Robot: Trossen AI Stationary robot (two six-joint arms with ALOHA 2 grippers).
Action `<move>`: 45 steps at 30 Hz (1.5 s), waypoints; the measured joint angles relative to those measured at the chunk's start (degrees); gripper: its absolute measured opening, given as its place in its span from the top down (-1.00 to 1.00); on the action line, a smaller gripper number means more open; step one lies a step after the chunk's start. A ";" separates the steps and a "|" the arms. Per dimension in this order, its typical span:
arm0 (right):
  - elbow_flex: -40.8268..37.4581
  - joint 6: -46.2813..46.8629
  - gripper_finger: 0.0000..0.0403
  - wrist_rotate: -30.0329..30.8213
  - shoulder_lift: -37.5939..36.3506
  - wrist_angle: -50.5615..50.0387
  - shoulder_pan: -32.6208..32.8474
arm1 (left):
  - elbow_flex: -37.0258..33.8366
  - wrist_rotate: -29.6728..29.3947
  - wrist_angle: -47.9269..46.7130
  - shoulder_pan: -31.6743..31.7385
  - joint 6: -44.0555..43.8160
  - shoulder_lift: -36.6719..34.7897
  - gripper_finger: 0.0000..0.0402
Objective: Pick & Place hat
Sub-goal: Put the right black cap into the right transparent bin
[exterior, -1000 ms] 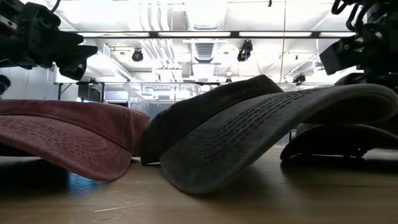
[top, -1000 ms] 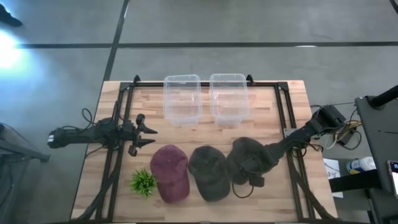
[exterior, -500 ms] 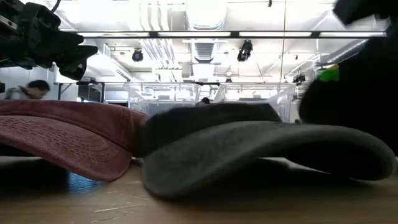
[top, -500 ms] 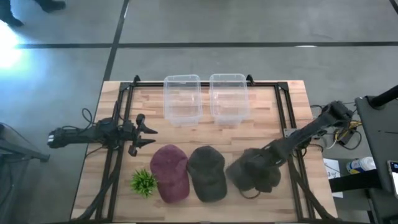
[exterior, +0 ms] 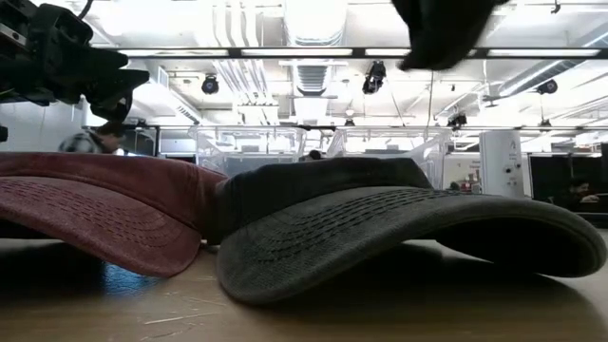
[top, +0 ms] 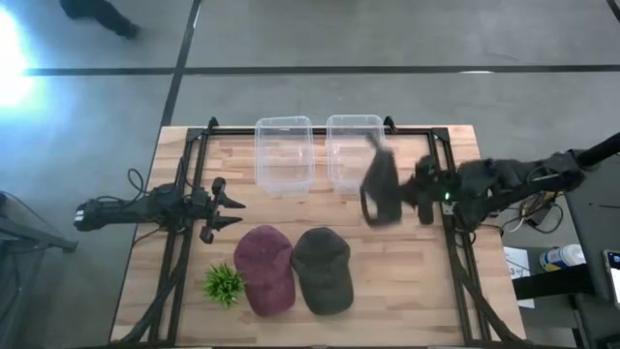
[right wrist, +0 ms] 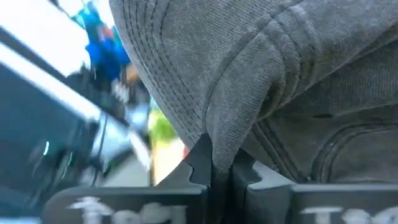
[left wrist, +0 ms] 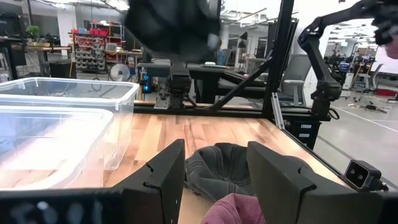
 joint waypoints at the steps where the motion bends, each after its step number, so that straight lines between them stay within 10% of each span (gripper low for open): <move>1: -0.19 -3.55 0.96 0.76 -0.48 1.34 -2.26 | 0.00 0.02 0.00 -0.02 0.02 0.00 0.17; 5: -0.98 -11.13 0.96 -3.07 -0.17 4.36 -14.70 | 0.00 0.02 -0.02 0.00 0.02 0.00 0.17; 15: -5.79 -10.54 0.96 -45.14 12.55 18.58 -46.92 | 0.00 0.02 -0.02 -0.02 0.02 0.00 0.17; 24: -14.08 -4.98 0.96 -62.42 19.92 30.27 -56.28 | 0.00 0.04 -0.04 -0.01 0.02 0.00 0.17; 34: -20.49 3.73 0.95 -61.14 29.90 42.91 -56.56 | 0.00 0.03 -0.04 0.00 0.02 0.00 0.17; 45: -12.84 -4.65 0.39 -54.35 26.62 18.30 -56.51 | 0.00 0.04 -0.04 -0.01 0.01 0.00 0.17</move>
